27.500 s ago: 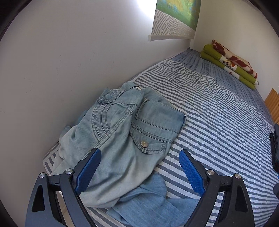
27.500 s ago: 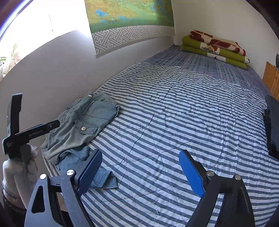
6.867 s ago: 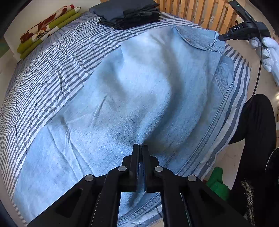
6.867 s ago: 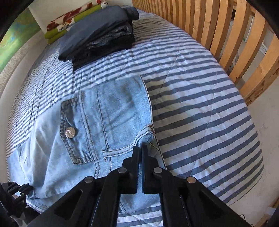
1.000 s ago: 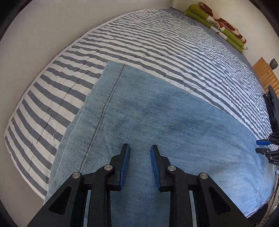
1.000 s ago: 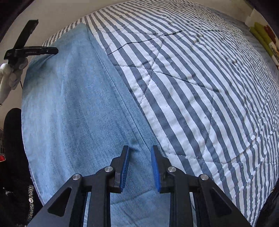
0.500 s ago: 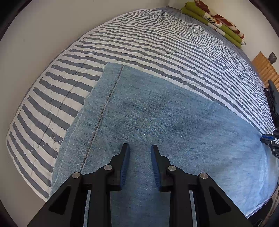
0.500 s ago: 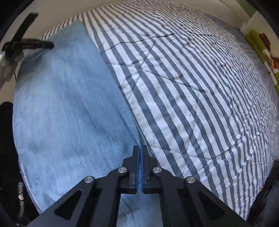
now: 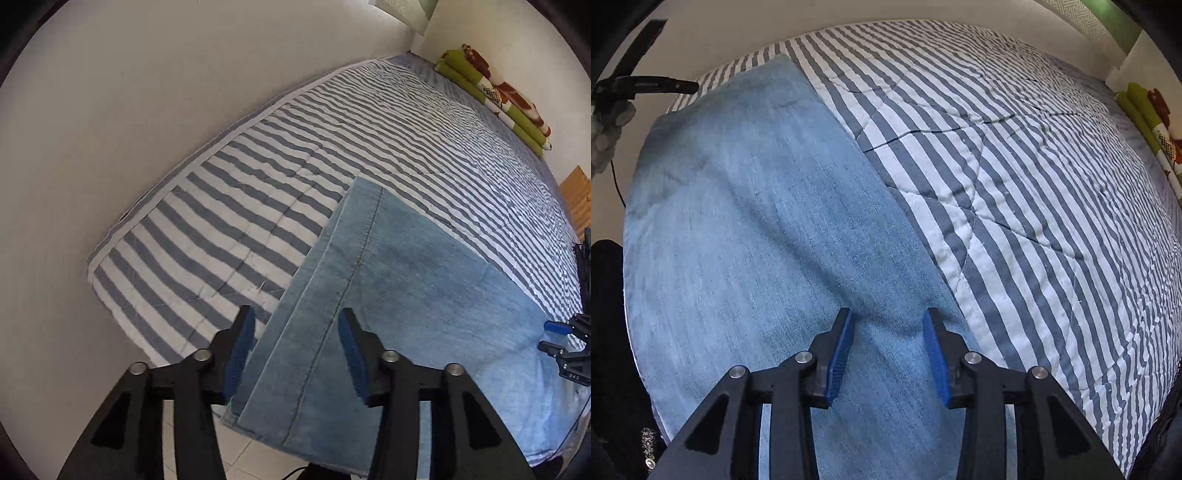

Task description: Organize objects

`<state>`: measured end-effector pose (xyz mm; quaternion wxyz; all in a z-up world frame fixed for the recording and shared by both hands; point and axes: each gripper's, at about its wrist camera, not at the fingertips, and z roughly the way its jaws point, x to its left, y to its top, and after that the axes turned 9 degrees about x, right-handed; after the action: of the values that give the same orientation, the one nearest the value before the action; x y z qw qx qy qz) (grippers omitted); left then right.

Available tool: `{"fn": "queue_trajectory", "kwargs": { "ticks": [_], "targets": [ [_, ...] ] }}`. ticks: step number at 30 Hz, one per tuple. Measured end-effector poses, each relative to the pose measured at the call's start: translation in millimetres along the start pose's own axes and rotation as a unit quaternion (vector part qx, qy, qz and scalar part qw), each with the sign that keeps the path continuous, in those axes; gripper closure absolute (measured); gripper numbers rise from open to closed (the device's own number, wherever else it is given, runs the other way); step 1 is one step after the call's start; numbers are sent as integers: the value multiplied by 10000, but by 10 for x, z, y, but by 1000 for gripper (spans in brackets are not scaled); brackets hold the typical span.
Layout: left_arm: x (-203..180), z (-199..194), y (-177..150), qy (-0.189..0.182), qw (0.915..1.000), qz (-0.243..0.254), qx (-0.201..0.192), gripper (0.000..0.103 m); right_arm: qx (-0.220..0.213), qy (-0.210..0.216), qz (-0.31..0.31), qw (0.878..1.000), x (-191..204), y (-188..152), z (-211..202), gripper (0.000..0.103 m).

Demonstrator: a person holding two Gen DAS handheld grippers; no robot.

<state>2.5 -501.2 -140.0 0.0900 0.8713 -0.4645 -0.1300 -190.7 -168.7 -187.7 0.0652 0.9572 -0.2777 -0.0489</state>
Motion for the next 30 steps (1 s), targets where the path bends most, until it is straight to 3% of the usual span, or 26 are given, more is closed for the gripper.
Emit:
{"fn": "queue_trajectory", "kwargs": {
  "ticks": [6,10,14,17,20,23,24,26,29,30],
  "targets": [
    [31,99,-258,80,9996,75,262,46,-397,653,460,9960,128,-174,-460,67],
    [19,263,-340,210,9991,25,378,46,-283,720,385,9963,454,-349,-464,67],
    [-32,293,-388,369,9992,81,160,46,-195,778,330,9962,682,-478,-461,67],
    [2,244,-422,341,9993,48,134,55,-254,723,311,9966,748,-469,-526,67],
    [57,221,-479,239,9996,61,128,56,-349,704,325,9964,763,-408,-610,67],
    [62,205,-465,260,9994,82,227,54,-315,874,381,9949,769,-321,-612,67],
    [81,210,-448,266,9993,17,268,46,-251,925,426,9945,776,-293,-587,67],
    [120,254,-428,229,9991,-126,347,40,-119,925,493,9944,812,-248,-518,67],
    [43,286,-451,465,9986,-23,246,41,-41,829,527,9952,864,-221,-429,67],
    [-4,290,-458,553,9982,72,229,46,-28,877,566,9945,863,-220,-406,67]
  ]
}}
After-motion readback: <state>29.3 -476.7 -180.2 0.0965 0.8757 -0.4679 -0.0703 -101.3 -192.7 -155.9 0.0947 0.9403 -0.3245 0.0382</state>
